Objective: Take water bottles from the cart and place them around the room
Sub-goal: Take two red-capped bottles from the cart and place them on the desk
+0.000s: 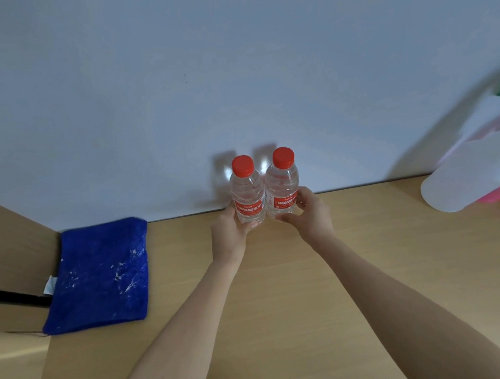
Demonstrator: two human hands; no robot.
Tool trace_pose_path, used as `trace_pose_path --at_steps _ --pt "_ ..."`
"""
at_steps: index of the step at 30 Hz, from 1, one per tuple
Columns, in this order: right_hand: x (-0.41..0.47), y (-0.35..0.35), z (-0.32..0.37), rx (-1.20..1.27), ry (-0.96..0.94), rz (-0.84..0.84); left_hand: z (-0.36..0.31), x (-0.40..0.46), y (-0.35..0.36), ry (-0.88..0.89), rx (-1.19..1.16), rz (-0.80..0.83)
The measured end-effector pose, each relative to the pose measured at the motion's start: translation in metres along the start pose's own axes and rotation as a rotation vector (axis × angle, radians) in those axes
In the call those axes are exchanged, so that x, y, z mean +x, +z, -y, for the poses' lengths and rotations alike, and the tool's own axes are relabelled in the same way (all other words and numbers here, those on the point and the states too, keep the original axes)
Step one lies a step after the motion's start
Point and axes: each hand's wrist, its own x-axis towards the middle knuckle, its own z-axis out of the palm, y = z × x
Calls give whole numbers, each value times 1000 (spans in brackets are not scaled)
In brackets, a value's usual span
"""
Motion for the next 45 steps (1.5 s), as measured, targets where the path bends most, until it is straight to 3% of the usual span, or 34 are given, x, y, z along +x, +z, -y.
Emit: trace_pose_path --at_steps 4,11,16,25,32,39,45 --pt "-6 1 2 -37 -1 23 -4 -4 -3 -56 114 66" --pt "-32 -10 3 -50 86 14 -11 -23 -21 -181 68 77" --pt "-36 -17 6 -46 77 53 -19 -24 -30 -121 13 11" --pt "-18 -8 -2 -34 33 67 -15 -2 -14 -59 42 72" --pt "-13 8 -5 12 7 -54 -9 -1 -3 -89 -61 -58" --pt "-13 9 -1 -16 -2 -115 -13 -10 8 -60 -9 -178" --pt "-14 8 -7 -23 4 -67 -14 -14 7 -46 9 -139"
